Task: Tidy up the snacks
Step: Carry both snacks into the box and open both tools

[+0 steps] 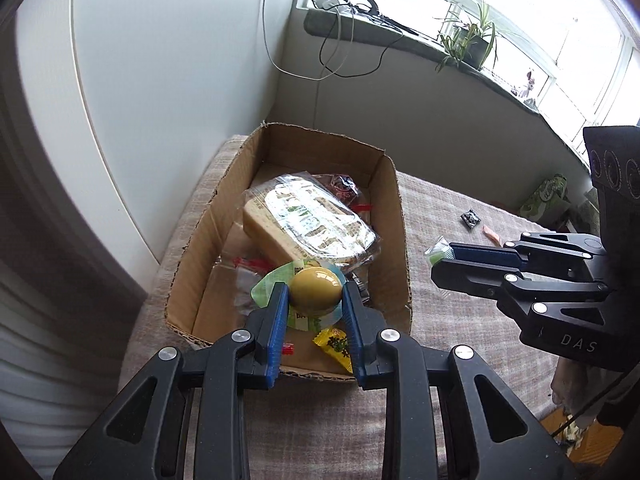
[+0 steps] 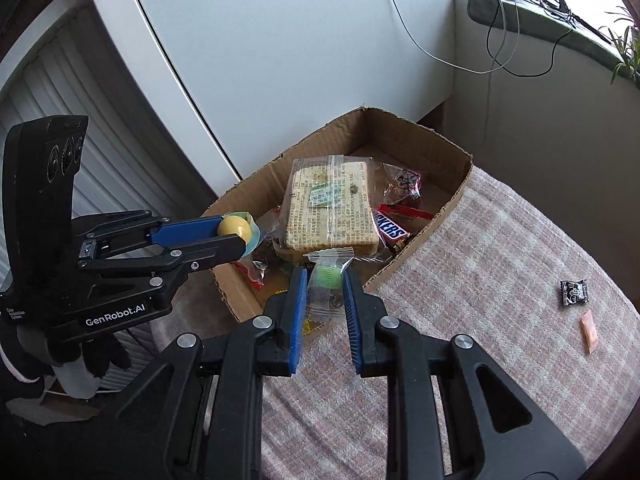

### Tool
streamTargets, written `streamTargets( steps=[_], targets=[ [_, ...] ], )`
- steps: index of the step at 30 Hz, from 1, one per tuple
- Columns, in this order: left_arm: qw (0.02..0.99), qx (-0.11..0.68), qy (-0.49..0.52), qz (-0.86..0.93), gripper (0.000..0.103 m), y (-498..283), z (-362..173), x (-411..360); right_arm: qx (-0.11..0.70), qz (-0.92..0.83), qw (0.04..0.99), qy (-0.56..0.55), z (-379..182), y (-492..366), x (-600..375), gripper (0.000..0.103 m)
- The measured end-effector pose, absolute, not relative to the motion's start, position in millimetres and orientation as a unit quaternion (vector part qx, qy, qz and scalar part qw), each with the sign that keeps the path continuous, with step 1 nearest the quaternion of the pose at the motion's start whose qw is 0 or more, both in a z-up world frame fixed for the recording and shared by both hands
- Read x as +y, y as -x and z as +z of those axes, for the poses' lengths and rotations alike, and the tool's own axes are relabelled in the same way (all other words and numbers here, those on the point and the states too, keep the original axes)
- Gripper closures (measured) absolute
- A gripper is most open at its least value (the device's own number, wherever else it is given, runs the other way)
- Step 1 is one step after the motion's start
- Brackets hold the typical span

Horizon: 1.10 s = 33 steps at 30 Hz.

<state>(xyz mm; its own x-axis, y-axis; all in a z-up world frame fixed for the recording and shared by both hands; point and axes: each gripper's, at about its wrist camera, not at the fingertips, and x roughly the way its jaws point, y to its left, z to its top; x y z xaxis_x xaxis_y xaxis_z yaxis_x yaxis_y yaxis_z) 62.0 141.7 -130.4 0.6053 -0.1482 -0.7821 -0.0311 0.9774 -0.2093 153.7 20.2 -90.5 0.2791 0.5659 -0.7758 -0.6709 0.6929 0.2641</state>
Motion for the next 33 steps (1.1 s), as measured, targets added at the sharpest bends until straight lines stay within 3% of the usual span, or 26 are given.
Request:
streamTargets(
  steps=[18,20,22,30,33],
  targets=[
    [0.89,0.445,0.097,-0.012,0.077,-65,-131,156,0.467,0.386,0.793,0.07,-94,-160,46,0.083],
    [0.891,0.445,0.094,-0.01,0.077,-65,-131,156,0.466,0.384,0.794,0.071,-93,-160,46,0.077],
    [0.891,0.445,0.095,-0.008,0.077,-65,-131,157,0.461,0.379,0.8,0.069,-91,-160,44,0.056],
    [0.892,0.443,0.094,0.001,0.076,-65,-129,160,0.454,0.364,0.811,0.063,-84,-162,30,0.031],
    [0.894,0.438,0.093,0.005,0.07,-65,-127,161,0.455,0.355,0.815,0.057,-82,-164,22,0.026]
  ],
)
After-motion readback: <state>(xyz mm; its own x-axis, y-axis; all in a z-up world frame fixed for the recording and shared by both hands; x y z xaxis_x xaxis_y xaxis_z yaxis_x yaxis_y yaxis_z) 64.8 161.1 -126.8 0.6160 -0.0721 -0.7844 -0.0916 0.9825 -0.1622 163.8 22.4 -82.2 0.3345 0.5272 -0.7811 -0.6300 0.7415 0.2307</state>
